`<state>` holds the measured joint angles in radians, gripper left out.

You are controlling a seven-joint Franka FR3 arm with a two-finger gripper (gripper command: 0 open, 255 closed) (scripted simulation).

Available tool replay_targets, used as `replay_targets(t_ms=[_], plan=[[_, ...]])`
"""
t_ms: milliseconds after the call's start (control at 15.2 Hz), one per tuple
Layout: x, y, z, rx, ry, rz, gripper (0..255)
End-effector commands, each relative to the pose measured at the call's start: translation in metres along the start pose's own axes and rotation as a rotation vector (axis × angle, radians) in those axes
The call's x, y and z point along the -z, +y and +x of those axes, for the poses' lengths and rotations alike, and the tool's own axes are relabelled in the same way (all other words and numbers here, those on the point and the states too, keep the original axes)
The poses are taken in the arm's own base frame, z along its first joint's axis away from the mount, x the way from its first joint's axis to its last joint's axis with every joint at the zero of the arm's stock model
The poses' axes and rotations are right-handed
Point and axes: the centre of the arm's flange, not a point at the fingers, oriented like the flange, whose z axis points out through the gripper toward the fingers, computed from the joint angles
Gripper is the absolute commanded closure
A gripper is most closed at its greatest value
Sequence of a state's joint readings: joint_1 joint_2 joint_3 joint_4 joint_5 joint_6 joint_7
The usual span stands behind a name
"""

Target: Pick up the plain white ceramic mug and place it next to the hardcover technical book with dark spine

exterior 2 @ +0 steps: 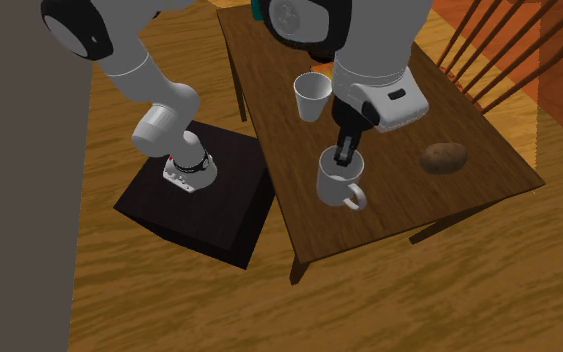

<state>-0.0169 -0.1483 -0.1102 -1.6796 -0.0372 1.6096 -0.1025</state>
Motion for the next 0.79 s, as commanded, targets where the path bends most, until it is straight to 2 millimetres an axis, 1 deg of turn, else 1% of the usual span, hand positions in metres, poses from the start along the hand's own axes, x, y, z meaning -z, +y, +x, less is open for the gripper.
replay_targets(t_ms=[0,66,132,726], plan=[[0.011,-0.001,0.001,0.000,0.000,0.000,255],[0.016,-0.001,0.001,0.000,0.000,0.000,255],[0.017,-0.001,0.001,0.000,0.000,0.000,255],[0.025,-0.104,-0.058,0.000,0.000,0.000,255]])
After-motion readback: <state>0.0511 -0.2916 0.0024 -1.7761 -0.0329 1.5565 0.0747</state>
